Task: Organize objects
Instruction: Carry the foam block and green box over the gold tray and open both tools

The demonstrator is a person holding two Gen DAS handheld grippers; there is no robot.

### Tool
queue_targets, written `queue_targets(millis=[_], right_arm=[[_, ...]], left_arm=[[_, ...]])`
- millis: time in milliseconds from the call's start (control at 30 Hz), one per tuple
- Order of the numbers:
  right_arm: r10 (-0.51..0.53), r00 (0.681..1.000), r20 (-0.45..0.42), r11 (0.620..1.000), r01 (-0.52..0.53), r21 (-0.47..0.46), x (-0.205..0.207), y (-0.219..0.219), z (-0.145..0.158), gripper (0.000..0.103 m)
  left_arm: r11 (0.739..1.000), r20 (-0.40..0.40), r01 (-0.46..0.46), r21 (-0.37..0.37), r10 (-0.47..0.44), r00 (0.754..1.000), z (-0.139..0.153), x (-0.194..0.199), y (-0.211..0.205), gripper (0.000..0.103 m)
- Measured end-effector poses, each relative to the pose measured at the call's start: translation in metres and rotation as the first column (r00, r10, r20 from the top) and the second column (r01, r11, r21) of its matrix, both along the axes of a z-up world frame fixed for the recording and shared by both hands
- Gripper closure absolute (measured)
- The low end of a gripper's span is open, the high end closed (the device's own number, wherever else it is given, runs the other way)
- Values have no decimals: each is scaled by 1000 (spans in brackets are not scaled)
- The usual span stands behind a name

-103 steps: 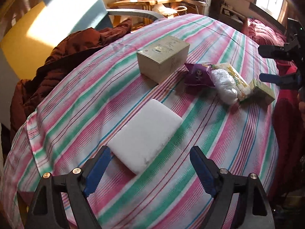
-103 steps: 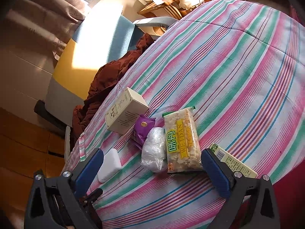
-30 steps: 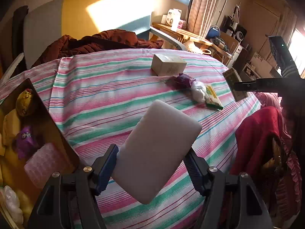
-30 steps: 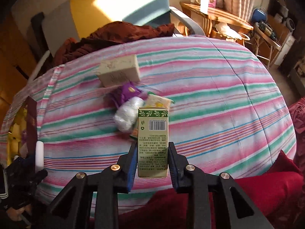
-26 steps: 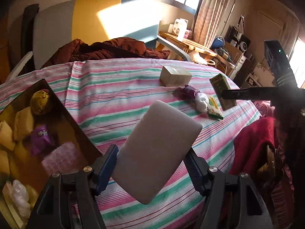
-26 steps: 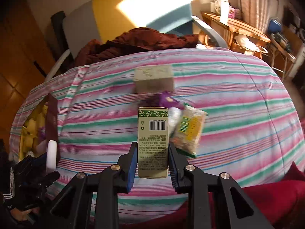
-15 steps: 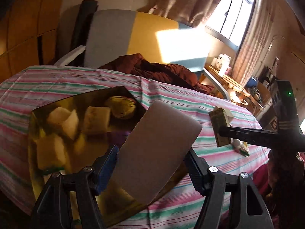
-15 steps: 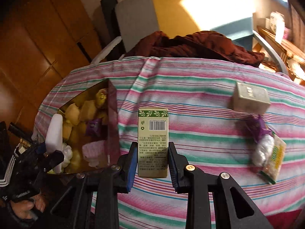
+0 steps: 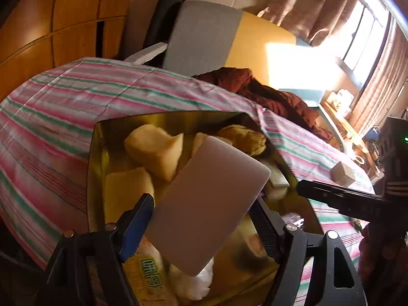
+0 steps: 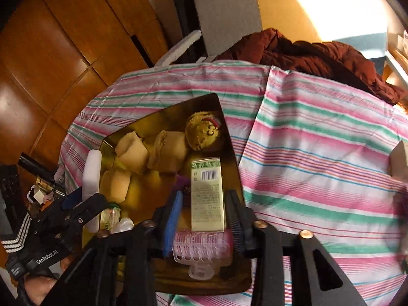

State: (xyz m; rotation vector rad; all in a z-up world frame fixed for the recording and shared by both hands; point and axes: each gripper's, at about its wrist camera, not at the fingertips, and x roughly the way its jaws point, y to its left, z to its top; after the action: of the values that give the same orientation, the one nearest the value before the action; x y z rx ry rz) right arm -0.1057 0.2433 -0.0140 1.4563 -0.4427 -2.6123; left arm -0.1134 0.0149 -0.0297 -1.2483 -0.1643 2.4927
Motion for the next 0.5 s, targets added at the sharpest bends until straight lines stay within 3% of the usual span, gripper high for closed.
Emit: queue_targets(millis=[233, 500], right_arm=[[-7, 1000, 14, 1000, 7, 19, 17, -7, -14, 39], [-27, 999, -40, 998, 29, 58, 43, -18, -10, 25]], left_arm=[[998, 34, -45, -33, 46, 998, -17, 4, -9, 22], [999, -36, -4, -46, 3, 999, -3, 6, -4, 14]])
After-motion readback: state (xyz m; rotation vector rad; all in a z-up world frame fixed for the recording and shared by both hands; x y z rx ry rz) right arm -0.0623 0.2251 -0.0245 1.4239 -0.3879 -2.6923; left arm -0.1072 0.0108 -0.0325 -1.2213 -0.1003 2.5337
